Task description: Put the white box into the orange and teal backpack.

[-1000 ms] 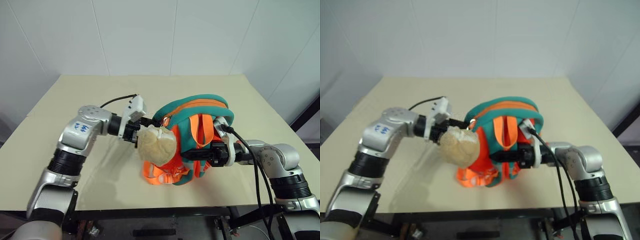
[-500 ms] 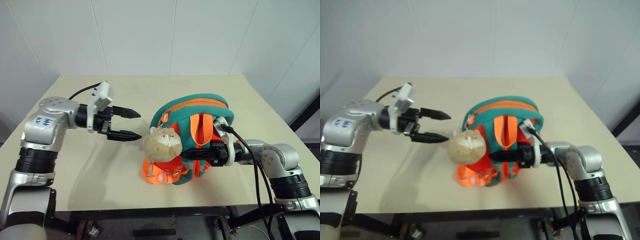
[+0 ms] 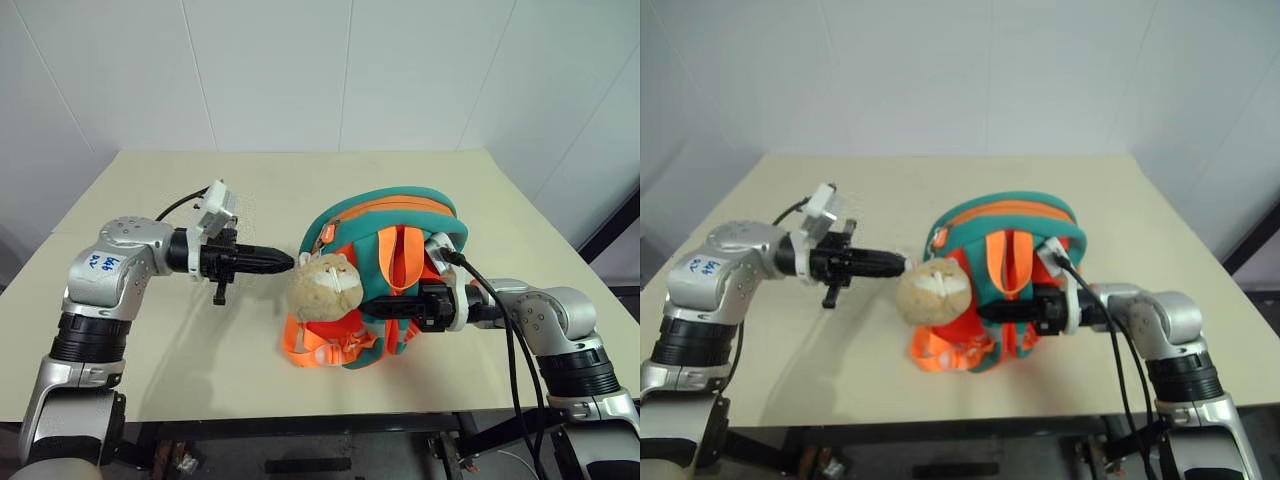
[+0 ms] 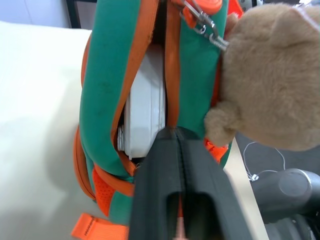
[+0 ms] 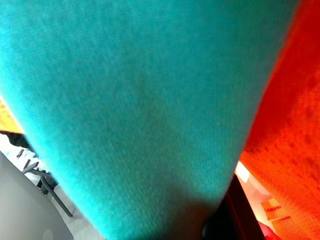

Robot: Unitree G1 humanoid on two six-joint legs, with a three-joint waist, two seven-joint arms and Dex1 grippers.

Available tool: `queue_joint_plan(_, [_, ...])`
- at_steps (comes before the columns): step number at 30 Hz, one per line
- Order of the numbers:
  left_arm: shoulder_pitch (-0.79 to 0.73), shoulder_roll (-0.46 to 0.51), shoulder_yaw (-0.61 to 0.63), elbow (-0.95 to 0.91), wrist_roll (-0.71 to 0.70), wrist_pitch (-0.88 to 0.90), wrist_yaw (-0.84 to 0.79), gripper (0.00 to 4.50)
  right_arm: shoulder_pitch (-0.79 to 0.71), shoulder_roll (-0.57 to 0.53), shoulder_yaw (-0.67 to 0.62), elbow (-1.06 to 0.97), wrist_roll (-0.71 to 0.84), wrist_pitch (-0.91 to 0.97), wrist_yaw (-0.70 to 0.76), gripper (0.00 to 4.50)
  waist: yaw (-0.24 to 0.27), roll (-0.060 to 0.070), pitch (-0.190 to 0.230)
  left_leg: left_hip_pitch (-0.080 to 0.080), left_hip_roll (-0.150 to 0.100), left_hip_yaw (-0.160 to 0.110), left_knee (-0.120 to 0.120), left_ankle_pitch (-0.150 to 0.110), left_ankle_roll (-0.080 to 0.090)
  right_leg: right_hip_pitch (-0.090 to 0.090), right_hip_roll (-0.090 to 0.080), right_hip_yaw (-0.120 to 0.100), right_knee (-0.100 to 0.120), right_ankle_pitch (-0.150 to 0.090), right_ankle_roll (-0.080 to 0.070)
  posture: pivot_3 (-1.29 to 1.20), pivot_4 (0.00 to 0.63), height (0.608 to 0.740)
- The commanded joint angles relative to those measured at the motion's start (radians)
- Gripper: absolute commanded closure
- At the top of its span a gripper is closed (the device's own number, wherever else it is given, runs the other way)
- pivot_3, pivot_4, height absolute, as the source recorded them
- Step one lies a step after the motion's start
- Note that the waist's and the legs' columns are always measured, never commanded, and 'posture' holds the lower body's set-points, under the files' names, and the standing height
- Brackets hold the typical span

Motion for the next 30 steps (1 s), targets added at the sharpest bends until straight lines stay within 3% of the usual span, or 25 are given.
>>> queue_joint_plan(1, [0.001,-0.023,-0.036,-0.004,0.026,-0.043,0.015,4.47,-0.001,0.001,-0.018,-0.024,0.015,0.004,-0.008,4.43,0.001,0.0,0.0,0.0,0.0,0.0,0.001,0.0,0.0,0.0,0.0,0.0,0.0,0.0,0.0,0.0,0.15,0.74])
queue_joint_plan(13, [-0.024,-0.113,-0.082,0.076,0.082,-0.149,0.051,4.47,0.019,0.005,-0.036,-0.057,0.037,0.018,-0.036,4.43,0.001,0.0,0.0,0.0,0.0,0.001,0.002,-0.001,0.0,0.0,0.0,0.001,0.0,0.001,0.0,0.0,0.15,0.74])
queue_joint_plan(20, [-0.037,-0.011,0.016,-0.023,-0.097,0.062,-0.032,4.47,0.04,-0.001,-0.051,-0.073,0.051,0.026,-0.053,4.43,-0.003,0.0,0.0,0.0,0.001,0.001,0.001,-0.001,0.0,0.0,0.0,0.001,0.0,0.0,-0.001,0.0,0.15,0.74])
queue_joint_plan(26, [-0.044,0.029,0.017,0.023,-0.029,-0.004,0.004,4.47,0.034,0.008,-0.041,-0.065,0.05,0.019,-0.055,4.43,0.0,0.0,0.0,0.0,0.001,0.001,0.001,-0.001,0.0,0.0,0.0,0.001,0.0,0.0,-0.001,0.0,0.15,0.74])
queue_joint_plan(30, [-0.029,-0.028,-0.027,0.051,0.035,-0.085,0.052,4.47,0.019,0.017,-0.033,-0.054,0.046,0.015,-0.051,4.43,0.001,0.0,0.0,0.0,0.001,0.001,0.001,-0.001,0.0,0.0,0.0,0.001,-0.001,0.0,-0.001,0.0,0.15,0.74])
